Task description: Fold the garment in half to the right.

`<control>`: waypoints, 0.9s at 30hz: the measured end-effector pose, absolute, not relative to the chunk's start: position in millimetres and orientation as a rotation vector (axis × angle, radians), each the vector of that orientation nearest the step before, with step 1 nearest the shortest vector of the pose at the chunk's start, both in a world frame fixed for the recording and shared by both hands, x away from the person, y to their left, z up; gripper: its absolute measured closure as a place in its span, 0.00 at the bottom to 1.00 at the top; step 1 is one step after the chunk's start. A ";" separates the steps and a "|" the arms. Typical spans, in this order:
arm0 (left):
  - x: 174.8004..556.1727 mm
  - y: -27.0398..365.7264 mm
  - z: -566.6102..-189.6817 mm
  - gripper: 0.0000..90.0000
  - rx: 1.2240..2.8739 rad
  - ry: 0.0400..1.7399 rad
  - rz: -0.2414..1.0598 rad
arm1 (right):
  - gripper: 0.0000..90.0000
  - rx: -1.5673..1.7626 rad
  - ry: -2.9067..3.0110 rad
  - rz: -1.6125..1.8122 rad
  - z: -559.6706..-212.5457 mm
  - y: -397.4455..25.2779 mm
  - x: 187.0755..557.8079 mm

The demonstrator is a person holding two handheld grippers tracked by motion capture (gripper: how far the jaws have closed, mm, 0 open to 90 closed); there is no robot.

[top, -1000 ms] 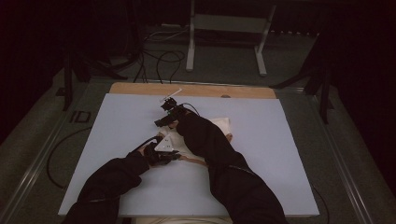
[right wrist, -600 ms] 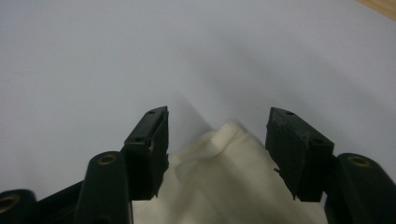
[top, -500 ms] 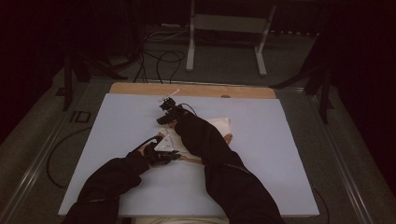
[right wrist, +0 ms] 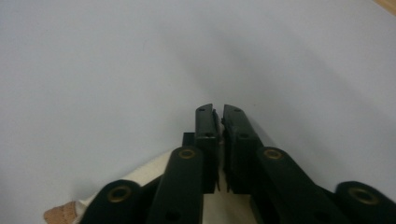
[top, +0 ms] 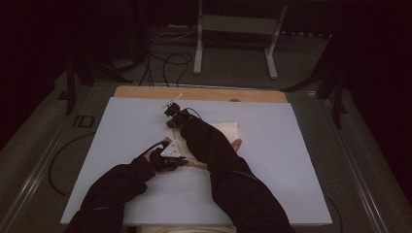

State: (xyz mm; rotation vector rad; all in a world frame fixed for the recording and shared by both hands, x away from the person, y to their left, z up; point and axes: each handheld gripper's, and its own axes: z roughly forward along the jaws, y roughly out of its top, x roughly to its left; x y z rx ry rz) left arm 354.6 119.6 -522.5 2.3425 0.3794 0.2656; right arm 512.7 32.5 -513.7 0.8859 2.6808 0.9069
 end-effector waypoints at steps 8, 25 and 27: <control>355.1 120.2 -522.2 0.95 2.340 0.379 0.261 | 0.97 0.894 2.678 0.939 -509.5 26.0 511.8; 354.2 119.8 -519.7 0.95 2.357 0.366 0.270 | 0.97 0.874 2.676 1.035 -494.6 13.7 505.9; 353.7 119.1 -519.3 0.95 2.358 0.366 0.270 | 0.97 0.864 2.679 1.042 -491.3 11.2 504.7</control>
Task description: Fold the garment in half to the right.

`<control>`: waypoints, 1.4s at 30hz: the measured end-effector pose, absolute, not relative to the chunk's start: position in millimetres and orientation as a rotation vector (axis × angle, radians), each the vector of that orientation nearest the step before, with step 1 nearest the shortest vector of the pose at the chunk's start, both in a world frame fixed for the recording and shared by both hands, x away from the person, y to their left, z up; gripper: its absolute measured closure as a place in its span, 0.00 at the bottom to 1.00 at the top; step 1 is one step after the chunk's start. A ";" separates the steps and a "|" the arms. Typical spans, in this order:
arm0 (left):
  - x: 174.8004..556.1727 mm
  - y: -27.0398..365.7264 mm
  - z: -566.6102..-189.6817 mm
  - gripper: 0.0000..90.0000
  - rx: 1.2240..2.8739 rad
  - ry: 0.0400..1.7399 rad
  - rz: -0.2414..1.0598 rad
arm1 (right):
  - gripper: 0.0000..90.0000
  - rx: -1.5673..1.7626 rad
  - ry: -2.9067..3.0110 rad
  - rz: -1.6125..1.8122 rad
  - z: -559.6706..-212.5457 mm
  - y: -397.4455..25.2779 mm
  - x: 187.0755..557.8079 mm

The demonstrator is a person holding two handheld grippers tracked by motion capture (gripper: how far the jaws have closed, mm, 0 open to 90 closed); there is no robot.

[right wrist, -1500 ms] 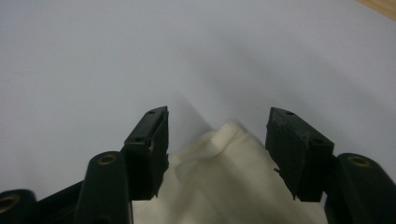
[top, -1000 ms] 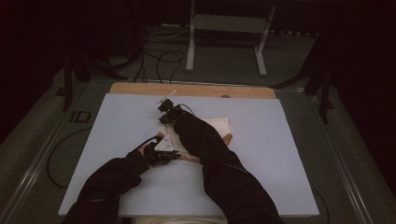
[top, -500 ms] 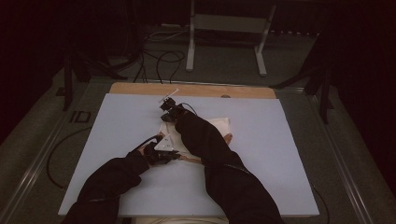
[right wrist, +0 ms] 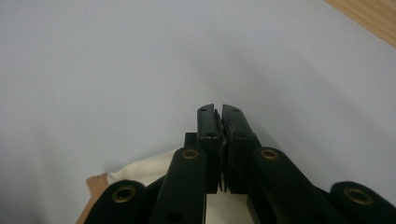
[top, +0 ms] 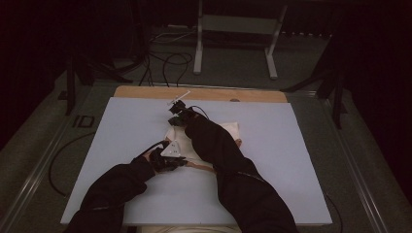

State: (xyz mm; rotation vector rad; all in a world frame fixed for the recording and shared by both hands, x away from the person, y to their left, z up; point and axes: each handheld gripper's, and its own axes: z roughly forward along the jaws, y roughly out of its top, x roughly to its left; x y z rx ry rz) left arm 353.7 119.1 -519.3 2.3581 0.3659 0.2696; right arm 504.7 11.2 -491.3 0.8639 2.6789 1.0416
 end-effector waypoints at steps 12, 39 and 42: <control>349.8 116.6 -509.3 0.95 2.355 0.332 0.308 | 0.97 0.851 2.663 1.113 -474.0 -2.9 498.8; 352.3 106.3 -480.7 0.95 2.377 0.243 0.379 | 0.97 0.902 2.600 1.201 -443.4 -39.4 493.2; 352.9 104.6 -478.5 0.95 2.385 0.234 0.386 | 0.97 0.896 2.597 1.205 -441.2 -43.2 492.6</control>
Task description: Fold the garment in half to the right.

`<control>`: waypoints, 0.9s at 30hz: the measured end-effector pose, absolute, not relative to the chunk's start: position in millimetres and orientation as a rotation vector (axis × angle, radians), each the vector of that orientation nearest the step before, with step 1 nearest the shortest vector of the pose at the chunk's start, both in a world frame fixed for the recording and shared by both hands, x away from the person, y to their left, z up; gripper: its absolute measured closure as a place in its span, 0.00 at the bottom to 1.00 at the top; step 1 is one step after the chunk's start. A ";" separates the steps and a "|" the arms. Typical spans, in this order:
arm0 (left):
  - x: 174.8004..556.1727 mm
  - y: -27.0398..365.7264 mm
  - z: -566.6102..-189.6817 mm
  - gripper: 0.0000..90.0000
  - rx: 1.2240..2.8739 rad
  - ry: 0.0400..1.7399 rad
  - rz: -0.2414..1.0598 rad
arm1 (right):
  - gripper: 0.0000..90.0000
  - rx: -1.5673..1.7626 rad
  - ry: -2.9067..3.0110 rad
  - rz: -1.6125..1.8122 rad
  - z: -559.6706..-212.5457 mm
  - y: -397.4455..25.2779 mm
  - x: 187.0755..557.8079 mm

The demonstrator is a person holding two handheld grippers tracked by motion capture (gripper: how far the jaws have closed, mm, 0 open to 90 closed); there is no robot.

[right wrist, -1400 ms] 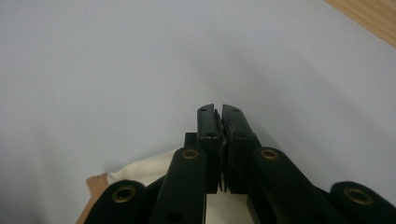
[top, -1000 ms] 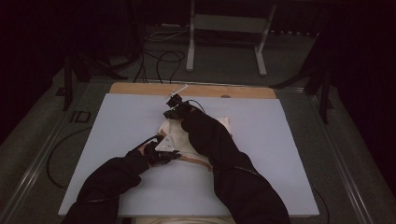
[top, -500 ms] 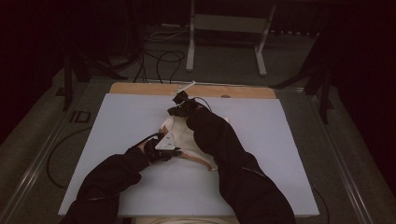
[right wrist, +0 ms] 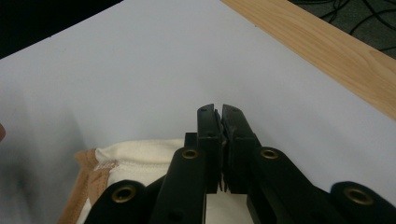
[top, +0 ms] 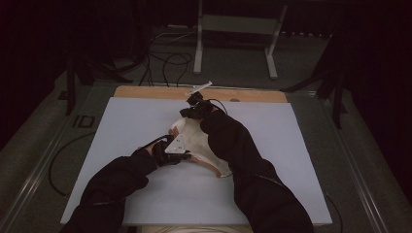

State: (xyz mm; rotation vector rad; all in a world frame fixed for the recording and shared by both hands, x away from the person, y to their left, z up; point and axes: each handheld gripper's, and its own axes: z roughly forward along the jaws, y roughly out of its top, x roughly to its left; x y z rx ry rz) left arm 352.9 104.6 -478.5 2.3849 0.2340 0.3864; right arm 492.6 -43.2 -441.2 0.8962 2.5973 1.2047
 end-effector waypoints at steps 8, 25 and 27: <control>354.2 99.0 -470.3 0.95 2.386 0.211 0.402 | 0.97 0.897 2.580 1.215 -435.6 -53.4 490.5; 357.8 83.4 -454.1 0.95 2.414 0.141 0.426 | 0.97 0.925 2.522 1.238 -421.2 -84.7 487.3; 358.3 81.0 -452.8 0.95 2.419 0.130 0.428 | 0.97 0.930 2.516 1.242 -420.4 -88.9 486.8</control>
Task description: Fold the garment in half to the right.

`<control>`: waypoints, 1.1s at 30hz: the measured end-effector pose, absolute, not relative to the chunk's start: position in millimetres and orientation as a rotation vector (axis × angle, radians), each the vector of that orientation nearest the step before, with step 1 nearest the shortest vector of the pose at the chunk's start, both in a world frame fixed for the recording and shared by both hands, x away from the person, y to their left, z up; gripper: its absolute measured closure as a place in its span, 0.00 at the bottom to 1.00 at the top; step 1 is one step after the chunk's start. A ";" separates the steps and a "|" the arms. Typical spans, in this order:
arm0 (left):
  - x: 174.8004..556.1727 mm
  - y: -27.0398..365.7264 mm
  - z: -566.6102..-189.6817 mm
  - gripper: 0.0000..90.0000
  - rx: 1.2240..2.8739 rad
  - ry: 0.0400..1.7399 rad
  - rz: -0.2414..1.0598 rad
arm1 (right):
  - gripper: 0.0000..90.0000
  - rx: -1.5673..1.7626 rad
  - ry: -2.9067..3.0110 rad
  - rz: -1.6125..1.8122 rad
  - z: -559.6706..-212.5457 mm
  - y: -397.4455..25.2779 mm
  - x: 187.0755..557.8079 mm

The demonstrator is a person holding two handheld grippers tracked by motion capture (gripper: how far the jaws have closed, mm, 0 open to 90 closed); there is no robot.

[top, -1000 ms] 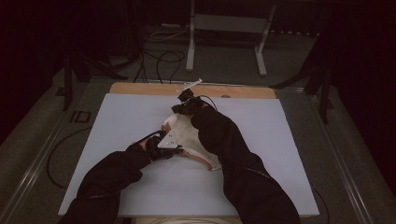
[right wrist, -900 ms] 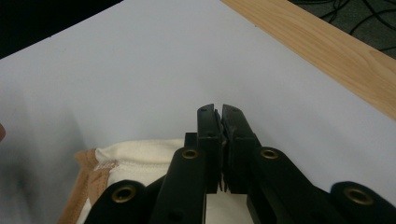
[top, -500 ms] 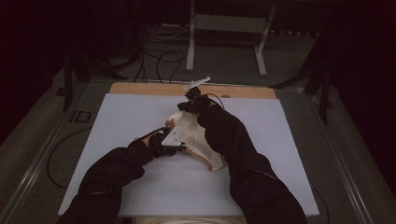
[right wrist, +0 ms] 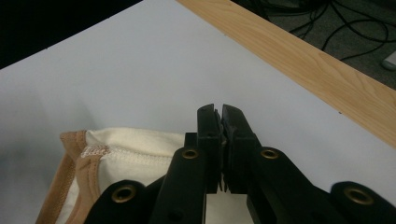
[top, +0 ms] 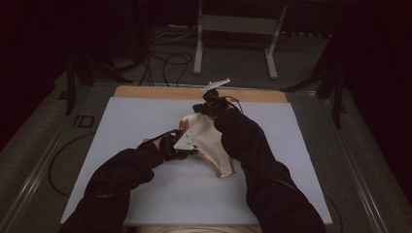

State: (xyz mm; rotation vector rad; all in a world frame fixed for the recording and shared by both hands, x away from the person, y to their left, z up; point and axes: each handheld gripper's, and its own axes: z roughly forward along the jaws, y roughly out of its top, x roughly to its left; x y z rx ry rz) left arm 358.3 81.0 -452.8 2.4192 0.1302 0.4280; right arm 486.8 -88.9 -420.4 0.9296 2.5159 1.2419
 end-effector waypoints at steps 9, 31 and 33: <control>360.2 70.0 -451.0 0.95 2.448 0.093 0.426 | 0.97 0.955 2.492 1.261 -420.4 -105.3 483.0; 363.5 34.8 -455.0 0.95 2.534 0.001 0.361 | 0.97 1.008 2.441 1.303 -432.7 -152.1 480.3; 364.1 30.8 -455.8 0.95 2.542 -0.006 0.355 | 0.97 1.015 2.440 1.298 -435.1 -155.9 480.8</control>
